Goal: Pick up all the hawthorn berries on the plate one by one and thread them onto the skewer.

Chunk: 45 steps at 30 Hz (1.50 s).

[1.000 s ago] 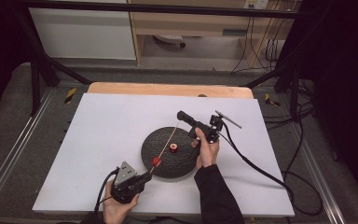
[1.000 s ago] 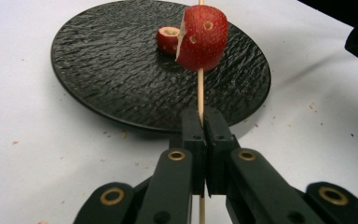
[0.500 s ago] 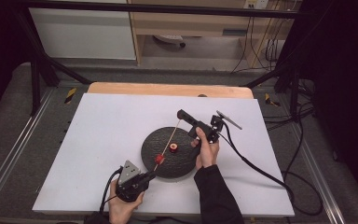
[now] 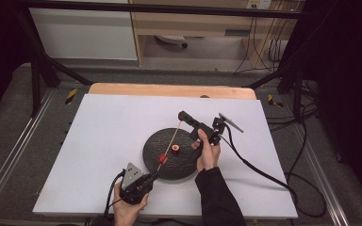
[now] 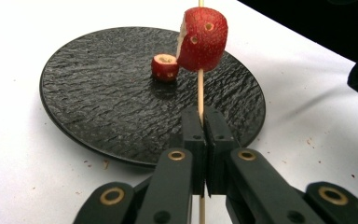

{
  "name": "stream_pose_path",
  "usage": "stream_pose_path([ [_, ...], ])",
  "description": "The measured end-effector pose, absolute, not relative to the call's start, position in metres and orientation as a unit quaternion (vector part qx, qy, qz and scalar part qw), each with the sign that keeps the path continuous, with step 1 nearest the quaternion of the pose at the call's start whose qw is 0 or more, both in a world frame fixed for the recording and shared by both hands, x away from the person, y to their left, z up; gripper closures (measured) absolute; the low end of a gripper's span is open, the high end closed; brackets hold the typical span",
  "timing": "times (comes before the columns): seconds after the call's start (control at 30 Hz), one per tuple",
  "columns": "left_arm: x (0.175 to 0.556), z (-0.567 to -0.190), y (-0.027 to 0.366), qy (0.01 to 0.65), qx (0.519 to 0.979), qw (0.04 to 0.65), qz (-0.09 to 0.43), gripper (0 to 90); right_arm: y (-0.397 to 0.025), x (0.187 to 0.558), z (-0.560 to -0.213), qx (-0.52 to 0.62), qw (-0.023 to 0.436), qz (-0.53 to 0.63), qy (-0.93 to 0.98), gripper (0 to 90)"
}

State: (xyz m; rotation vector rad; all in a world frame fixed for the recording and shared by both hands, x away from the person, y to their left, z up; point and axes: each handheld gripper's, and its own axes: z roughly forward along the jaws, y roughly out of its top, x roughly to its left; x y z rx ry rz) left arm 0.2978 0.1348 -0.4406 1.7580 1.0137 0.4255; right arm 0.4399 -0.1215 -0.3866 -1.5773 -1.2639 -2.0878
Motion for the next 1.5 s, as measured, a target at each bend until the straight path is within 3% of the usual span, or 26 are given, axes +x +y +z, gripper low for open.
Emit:
stream_pose_path([
  [0.53, 0.298, -0.442, 0.14, 0.41, 0.736, 0.511, 0.169, 88.4, -0.13, 0.442, -0.378, -0.522, 0.092, -0.679, -0.508, 61.3],
  [0.97, 0.298, -0.443, 0.141, 0.397, 0.755, 0.496, 0.164, 88.4, -0.138, 0.448, -0.373, -0.497, 0.064, -0.655, -0.565, 47.0],
  [1.23, 0.298, -0.443, 0.142, 0.391, 0.763, 0.487, 0.166, 88.4, -0.143, 0.449, -0.372, -0.484, 0.077, -0.631, -0.602, 61.1],
  [1.5, 0.298, -0.442, 0.144, 0.397, 0.758, 0.49, 0.168, 88.4, -0.141, 0.447, -0.372, -0.485, 0.078, -0.636, -0.595, 62.7],
])
